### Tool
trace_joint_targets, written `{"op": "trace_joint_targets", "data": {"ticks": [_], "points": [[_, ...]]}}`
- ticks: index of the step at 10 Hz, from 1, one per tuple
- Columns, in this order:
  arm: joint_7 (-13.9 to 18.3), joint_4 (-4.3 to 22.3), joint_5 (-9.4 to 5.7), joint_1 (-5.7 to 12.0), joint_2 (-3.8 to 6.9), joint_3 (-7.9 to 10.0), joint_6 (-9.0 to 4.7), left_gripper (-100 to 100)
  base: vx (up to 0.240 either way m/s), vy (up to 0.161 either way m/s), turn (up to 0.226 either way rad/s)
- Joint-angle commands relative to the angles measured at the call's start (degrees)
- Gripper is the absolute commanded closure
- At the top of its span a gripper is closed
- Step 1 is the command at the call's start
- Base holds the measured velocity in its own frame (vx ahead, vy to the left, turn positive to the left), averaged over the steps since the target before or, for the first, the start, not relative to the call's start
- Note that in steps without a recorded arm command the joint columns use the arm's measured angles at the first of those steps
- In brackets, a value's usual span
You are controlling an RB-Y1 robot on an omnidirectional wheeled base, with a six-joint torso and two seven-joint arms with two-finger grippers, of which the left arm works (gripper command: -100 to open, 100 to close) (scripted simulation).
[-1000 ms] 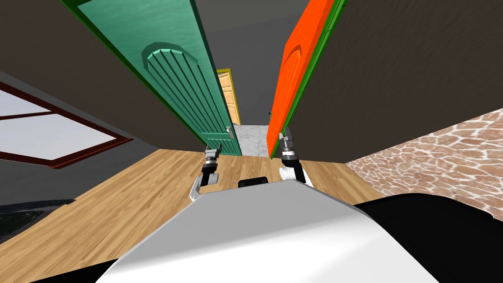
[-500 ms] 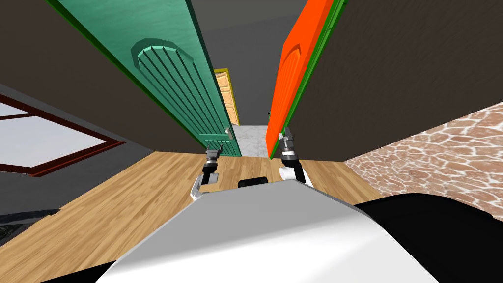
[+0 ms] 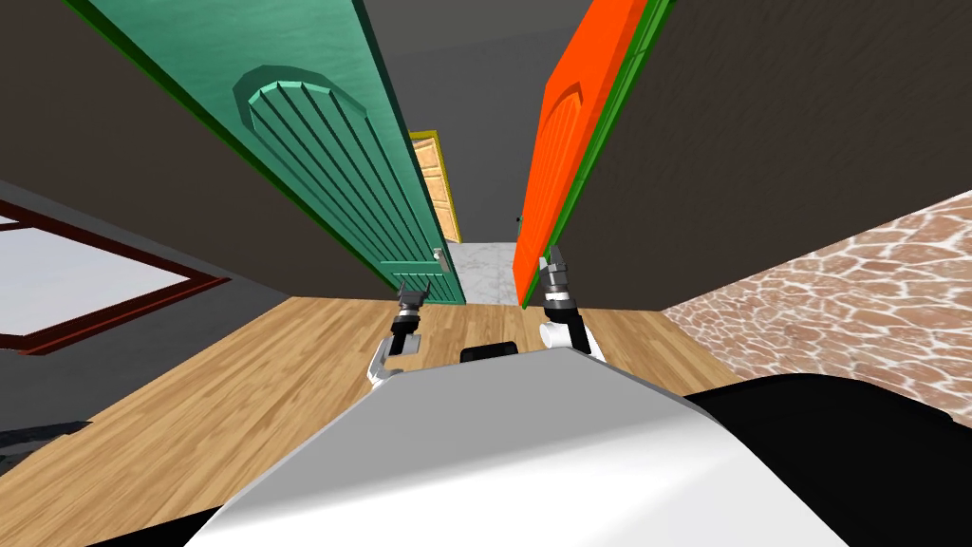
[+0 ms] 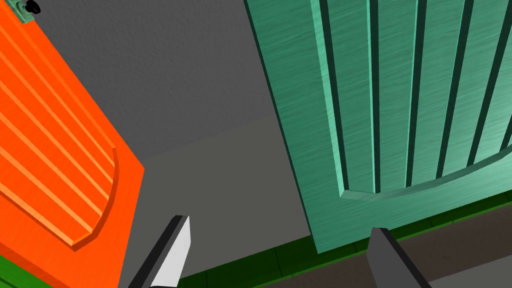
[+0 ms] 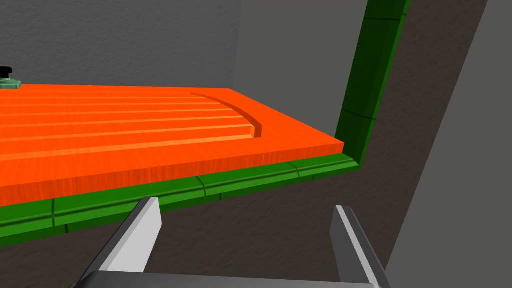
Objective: Push the door open
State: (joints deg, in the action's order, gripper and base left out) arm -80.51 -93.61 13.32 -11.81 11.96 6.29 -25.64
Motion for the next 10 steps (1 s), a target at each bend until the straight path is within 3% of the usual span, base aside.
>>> {"op": "trace_joint_targets", "data": {"ticks": [1,5,7,10], "points": [[-2.86,1.74,0.69,0.80,0.38,0.27,-0.15,-100,0.048,0.021,-0.058],[-7.66,4.63,1.82,2.00,1.11,0.78,-0.46,-100,0.053,0.028,-0.050],[-11.40,7.50,2.94,3.19,1.84,1.28,-0.76,-100,0.059,0.025,-0.073],[-14.77,8.90,3.48,3.76,2.19,1.52,-0.91,-100,0.041,0.026,-0.033]]}}
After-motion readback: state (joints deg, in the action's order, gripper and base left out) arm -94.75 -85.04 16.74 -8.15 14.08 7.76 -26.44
